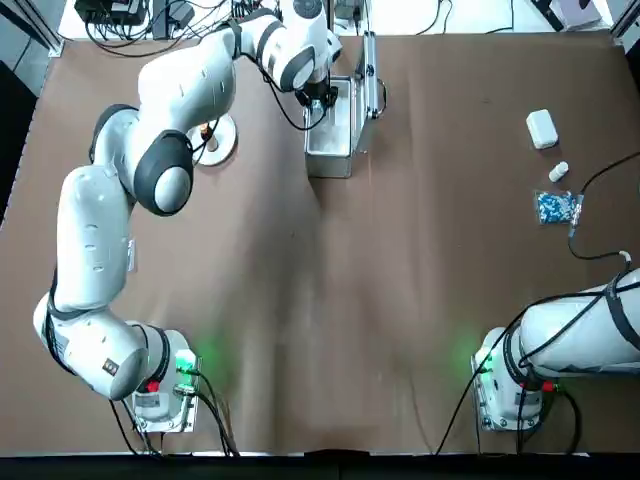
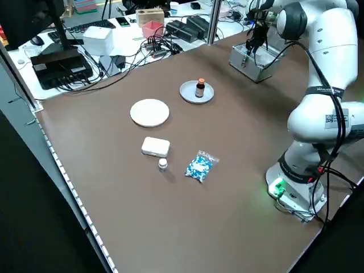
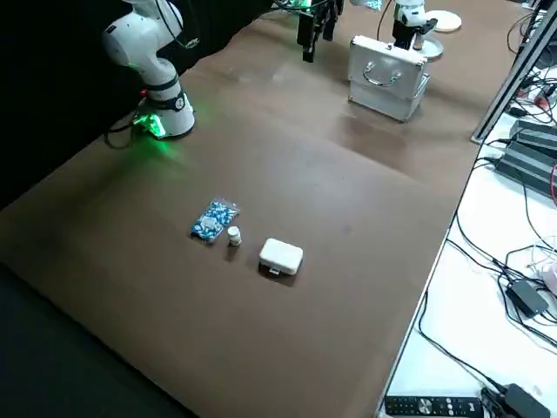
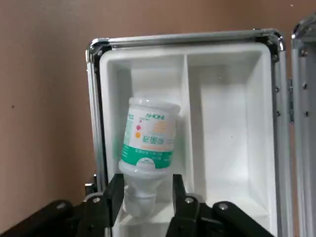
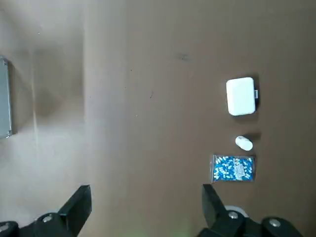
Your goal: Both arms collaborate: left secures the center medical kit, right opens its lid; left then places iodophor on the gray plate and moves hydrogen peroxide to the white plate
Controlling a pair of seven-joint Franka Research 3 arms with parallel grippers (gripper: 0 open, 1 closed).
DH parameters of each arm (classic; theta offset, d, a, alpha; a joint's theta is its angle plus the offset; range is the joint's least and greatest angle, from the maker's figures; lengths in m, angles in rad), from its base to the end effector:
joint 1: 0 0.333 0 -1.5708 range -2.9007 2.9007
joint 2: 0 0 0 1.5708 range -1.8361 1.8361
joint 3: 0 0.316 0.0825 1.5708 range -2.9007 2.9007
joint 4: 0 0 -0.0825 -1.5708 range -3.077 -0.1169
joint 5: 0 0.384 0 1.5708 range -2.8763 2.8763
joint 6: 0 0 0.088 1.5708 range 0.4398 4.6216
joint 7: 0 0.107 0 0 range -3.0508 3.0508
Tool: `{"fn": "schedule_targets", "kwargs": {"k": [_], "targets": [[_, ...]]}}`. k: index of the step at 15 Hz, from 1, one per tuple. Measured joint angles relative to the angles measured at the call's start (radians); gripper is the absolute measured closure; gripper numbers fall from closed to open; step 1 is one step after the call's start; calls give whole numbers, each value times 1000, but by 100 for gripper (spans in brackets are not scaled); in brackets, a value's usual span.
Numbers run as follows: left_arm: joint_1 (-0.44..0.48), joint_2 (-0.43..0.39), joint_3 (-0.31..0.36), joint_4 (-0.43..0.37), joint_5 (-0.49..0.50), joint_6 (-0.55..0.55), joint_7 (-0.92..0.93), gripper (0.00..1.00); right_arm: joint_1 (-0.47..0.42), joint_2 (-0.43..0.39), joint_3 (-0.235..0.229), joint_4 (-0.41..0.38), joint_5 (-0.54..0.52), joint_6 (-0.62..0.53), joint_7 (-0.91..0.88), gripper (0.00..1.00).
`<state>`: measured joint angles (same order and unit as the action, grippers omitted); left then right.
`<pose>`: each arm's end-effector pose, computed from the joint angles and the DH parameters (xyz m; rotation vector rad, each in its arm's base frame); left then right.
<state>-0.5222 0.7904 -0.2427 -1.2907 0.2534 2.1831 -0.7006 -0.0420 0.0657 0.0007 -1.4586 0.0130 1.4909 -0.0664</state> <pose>0.5839 -0.4828 0.2949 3.0827 -0.1804 0.1946 0.5668 -0.0220 0.6333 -3.1261 -0.0405 0.0510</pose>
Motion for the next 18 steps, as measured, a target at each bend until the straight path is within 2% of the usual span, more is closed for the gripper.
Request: {"fn": "schedule_targets", "kwargs": {"k": [5, 18], "targets": [[0, 0, 0, 0, 0, -2, 54, 53, 0, 0, -2, 0, 0, -1, 0, 1], [-2, 16, -1, -3, 0, -5, 56, 54, 0, 0, -1, 0, 5, 4, 0, 1]]}}
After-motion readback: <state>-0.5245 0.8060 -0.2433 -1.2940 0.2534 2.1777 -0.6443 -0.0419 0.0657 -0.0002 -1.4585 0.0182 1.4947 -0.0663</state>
